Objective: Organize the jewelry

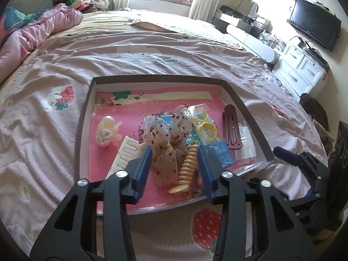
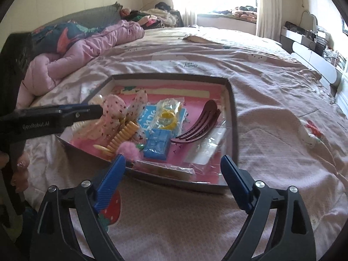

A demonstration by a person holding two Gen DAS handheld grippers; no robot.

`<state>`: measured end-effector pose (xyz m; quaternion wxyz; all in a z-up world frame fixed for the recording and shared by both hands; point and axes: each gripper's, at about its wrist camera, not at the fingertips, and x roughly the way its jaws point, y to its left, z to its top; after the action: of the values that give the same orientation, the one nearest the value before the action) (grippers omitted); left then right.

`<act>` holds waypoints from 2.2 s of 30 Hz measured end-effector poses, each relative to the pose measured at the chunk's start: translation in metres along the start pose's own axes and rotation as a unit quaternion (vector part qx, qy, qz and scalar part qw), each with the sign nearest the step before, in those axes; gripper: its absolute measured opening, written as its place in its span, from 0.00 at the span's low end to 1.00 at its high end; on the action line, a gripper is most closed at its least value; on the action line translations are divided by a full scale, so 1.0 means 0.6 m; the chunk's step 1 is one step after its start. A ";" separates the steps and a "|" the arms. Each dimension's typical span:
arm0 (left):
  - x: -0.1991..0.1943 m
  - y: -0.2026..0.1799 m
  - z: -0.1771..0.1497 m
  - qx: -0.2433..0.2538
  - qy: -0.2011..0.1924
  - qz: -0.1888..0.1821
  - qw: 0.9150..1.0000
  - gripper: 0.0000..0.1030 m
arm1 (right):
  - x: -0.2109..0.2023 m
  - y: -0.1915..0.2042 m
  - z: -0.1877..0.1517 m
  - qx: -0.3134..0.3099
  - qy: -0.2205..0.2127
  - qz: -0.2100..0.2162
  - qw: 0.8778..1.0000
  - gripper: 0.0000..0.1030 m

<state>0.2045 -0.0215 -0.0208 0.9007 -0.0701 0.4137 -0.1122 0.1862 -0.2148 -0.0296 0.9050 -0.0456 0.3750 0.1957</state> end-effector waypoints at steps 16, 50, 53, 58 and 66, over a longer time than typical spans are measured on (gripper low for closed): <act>-0.088 -0.002 -0.062 -0.007 -0.027 0.020 0.999 0.80 | -0.107 -0.005 -0.009 0.029 -0.050 -0.004 0.998 0.94; -0.149 -0.009 -0.141 -0.015 -0.045 0.052 0.998 0.89 | -0.149 0.031 -0.065 0.029 -0.046 0.003 0.999 0.94; -0.151 -0.010 -0.143 -0.015 -0.046 0.053 0.997 0.89 | -0.149 0.031 -0.065 0.028 -0.045 0.003 0.999 0.94; -0.156 -0.012 -0.140 -0.014 -0.049 0.055 0.997 0.89 | -0.150 0.030 -0.065 0.029 -0.047 0.002 0.998 0.94; -0.160 -0.013 -0.136 -0.014 -0.050 0.060 0.997 0.89 | -0.153 0.029 -0.065 0.030 -0.048 0.002 0.998 0.94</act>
<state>0.0809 -0.0065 -0.0021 0.9245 -0.0630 0.3729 -0.0484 0.0948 -0.2368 0.0075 0.9225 -0.0083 0.3370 0.1882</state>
